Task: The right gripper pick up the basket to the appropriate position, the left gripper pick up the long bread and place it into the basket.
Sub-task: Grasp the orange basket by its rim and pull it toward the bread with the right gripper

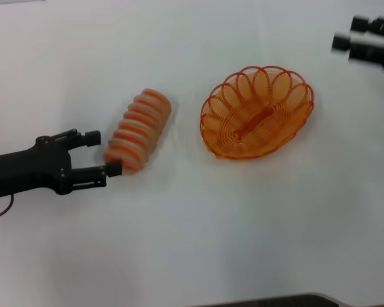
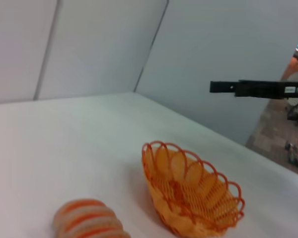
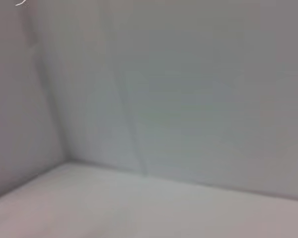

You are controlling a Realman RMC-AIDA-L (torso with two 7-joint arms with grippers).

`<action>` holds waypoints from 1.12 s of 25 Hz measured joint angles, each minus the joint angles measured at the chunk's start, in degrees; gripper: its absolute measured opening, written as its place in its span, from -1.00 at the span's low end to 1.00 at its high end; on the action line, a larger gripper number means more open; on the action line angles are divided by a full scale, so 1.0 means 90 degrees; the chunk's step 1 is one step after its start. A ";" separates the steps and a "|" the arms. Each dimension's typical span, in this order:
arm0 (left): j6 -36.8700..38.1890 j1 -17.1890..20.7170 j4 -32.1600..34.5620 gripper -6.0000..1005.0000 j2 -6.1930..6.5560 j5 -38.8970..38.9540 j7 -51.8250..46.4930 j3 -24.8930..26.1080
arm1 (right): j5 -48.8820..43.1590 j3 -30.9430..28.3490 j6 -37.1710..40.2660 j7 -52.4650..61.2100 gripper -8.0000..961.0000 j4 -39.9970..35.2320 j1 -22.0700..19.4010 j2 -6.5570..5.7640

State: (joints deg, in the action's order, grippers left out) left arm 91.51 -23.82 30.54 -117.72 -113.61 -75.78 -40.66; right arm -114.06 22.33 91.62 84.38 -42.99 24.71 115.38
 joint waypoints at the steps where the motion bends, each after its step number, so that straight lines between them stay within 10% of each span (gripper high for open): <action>1: 0.0016 -0.0010 0.0005 0.79 -0.0025 0.0000 0.0003 0.0080 | 0.0055 -0.0008 -0.0156 0.0252 0.68 0.0000 0.0048 -0.0021; 14: 0.0187 -0.0119 0.0030 0.79 -0.0197 0.0014 0.0207 0.0585 | -0.0877 0.0628 -0.0982 0.3345 0.68 0.0001 0.0930 -0.0455; 28: 0.0181 -0.0156 0.0002 0.79 -0.0285 0.0018 0.0473 0.0569 | -0.3103 0.1294 -0.1167 0.4633 0.68 -0.0147 0.1992 -0.0381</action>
State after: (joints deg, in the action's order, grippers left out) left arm 93.14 -25.22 30.56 -120.29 -113.45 -71.52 -35.54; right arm -141.99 33.97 81.11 126.08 -44.31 42.64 111.95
